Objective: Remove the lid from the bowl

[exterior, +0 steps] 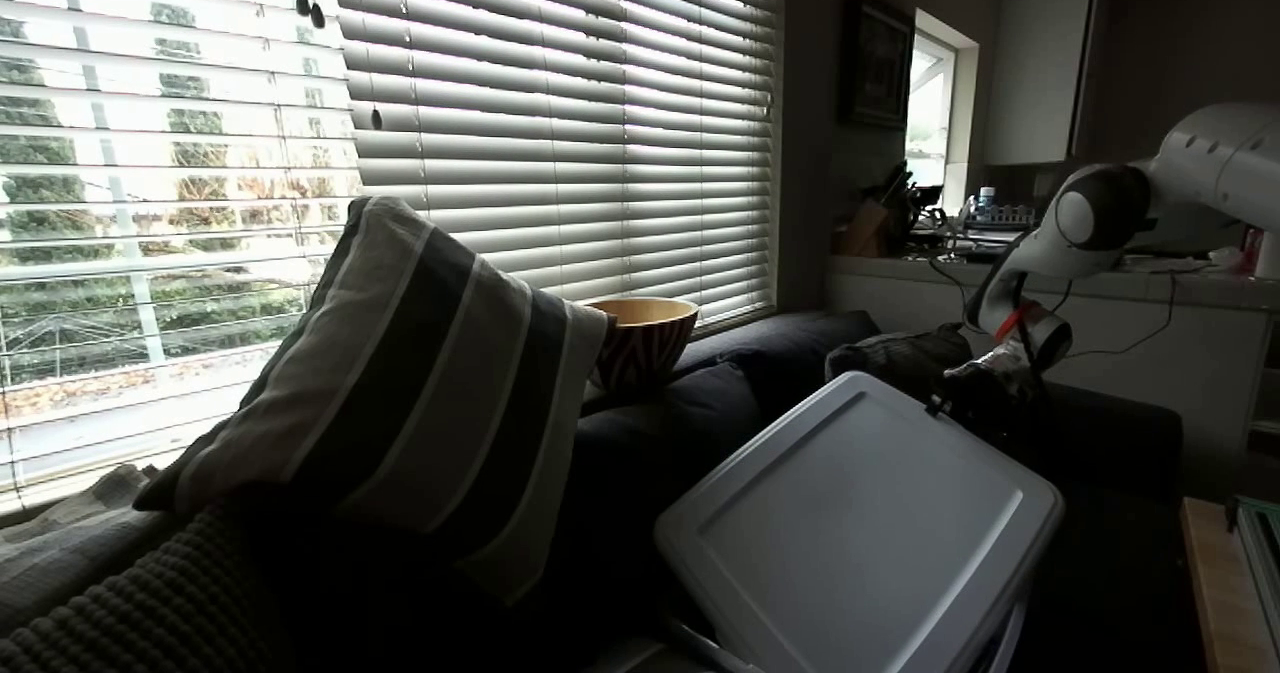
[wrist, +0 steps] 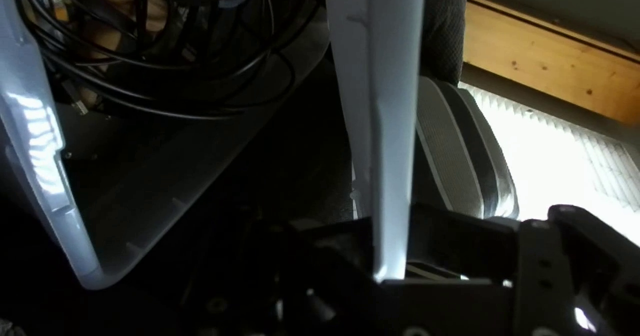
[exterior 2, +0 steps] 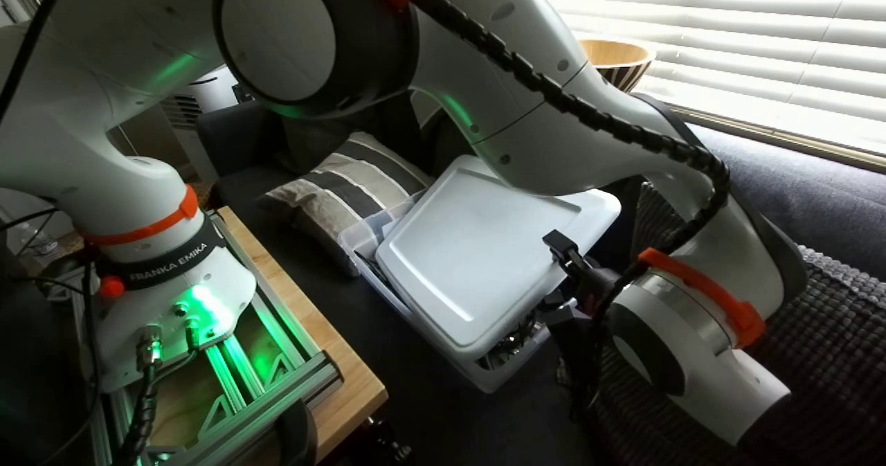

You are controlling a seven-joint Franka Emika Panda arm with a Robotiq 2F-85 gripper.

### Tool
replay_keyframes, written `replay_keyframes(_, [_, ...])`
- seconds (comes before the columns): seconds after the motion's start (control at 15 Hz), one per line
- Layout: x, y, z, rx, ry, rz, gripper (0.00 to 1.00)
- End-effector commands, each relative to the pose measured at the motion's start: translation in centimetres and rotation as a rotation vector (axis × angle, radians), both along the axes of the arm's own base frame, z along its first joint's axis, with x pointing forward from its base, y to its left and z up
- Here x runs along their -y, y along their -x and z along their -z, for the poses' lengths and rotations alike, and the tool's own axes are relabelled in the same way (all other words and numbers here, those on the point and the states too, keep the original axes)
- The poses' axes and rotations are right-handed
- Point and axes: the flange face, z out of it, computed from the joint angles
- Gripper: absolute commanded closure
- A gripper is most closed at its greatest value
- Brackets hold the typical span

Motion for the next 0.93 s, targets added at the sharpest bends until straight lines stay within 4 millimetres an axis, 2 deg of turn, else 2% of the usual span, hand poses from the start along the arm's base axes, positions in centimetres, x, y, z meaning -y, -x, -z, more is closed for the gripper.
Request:
replay_keyframes(0.0, [-0.3,0.3,1.9,-0.065,0.010,-0.104,0.69])
replay_keyframes(0.4, [-1.4,0.5,4.5,-0.097,0.011,-0.186,0.23])
replay_keyframes(0.47, [-1.4,0.4,4.7,-0.095,0.015,-0.191,0.16])
replay_keyframes(0.53, [-1.3,0.5,4.8,-0.093,0.018,-0.196,0.14])
replay_keyframes(0.6, [-1.2,0.5,4.9,-0.090,0.026,-0.197,0.51])
replay_keyframes(0.67, [-1.0,0.5,4.9,-0.089,0.030,-0.195,0.46])
replay_keyframes(0.73, [-0.7,0.5,4.7,-0.086,0.035,-0.195,0.46])
replay_keyframes(0.8, [-0.5,0.5,4.6,-0.084,0.039,-0.193,0.52])
replay_keyframes(0.87, [-0.3,0.6,4.4,-0.078,0.041,-0.192,0.62])
